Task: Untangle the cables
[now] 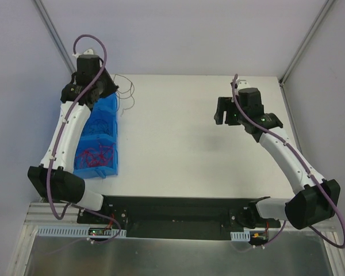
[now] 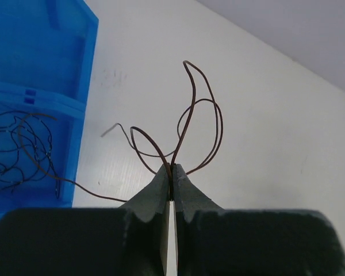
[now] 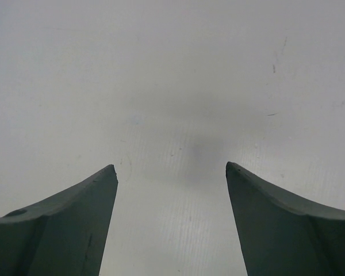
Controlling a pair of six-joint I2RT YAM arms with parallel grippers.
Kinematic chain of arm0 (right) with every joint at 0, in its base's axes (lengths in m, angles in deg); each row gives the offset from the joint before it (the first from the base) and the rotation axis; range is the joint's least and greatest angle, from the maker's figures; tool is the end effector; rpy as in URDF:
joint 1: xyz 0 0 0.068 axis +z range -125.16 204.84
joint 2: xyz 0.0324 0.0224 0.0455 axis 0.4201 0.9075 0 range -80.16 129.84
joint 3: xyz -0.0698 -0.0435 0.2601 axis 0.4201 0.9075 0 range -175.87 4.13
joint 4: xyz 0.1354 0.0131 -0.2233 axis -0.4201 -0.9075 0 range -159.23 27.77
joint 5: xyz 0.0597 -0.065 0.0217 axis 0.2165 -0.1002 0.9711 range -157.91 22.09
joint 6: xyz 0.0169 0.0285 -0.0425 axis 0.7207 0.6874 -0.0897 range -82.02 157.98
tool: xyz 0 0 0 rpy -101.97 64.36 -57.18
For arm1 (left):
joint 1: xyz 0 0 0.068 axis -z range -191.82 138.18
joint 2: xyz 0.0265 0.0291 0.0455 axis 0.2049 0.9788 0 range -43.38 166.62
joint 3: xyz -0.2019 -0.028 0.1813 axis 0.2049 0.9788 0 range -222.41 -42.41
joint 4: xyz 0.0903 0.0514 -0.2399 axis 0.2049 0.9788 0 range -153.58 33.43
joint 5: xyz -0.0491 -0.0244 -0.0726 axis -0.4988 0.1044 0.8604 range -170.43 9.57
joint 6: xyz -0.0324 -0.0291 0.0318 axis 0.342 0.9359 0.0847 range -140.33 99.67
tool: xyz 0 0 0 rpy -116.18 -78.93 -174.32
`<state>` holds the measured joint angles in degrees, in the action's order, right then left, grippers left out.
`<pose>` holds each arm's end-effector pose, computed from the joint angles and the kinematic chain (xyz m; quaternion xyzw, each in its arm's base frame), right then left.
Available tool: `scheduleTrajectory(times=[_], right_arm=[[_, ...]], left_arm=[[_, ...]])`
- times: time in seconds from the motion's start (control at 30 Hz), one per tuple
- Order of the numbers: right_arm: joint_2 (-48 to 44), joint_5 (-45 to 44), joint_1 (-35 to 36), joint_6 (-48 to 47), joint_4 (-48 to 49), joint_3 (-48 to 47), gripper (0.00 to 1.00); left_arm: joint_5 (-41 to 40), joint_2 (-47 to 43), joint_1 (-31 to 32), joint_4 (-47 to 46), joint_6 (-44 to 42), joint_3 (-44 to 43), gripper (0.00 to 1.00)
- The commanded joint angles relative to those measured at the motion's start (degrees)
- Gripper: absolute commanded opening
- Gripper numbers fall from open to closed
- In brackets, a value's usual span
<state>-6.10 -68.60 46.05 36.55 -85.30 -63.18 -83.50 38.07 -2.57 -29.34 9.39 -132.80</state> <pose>0.2733 0.1056 0.3437 -0.1668 0.8490 0.0809 0.4948 0.3087 -0.0483 0.4251 -0.1641 0.8285 -0.1571 0.5118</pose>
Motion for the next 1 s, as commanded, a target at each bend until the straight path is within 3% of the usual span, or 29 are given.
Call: scheduleTrajectory(times=[0.0, 0.43, 0.6, 0.97], right_arm=[[0.9, -2.7, -2.7, -6.7, -6.7, -3.3, 0.79], [5.6, -0.8, -9.1, -8.6, -6.7, -8.1, 0.80], [7.4, -0.2, -10.9, -8.6, -6.7, -10.2, 0.80], [10.6, 2.2, -11.7, -7.7, -6.4, -12.7, 0.80]], left_arm=[[2.4, 6.8, -5.0, 2.7, 5.8, -8.6, 0.00], [6.4, 23.0, -16.7, 2.7, 12.6, -26.1, 0.00], [7.8, 22.8, -22.5, 2.8, 14.8, -24.7, 0.00], [8.4, 23.4, -28.6, 2.9, 12.0, -23.5, 0.00]])
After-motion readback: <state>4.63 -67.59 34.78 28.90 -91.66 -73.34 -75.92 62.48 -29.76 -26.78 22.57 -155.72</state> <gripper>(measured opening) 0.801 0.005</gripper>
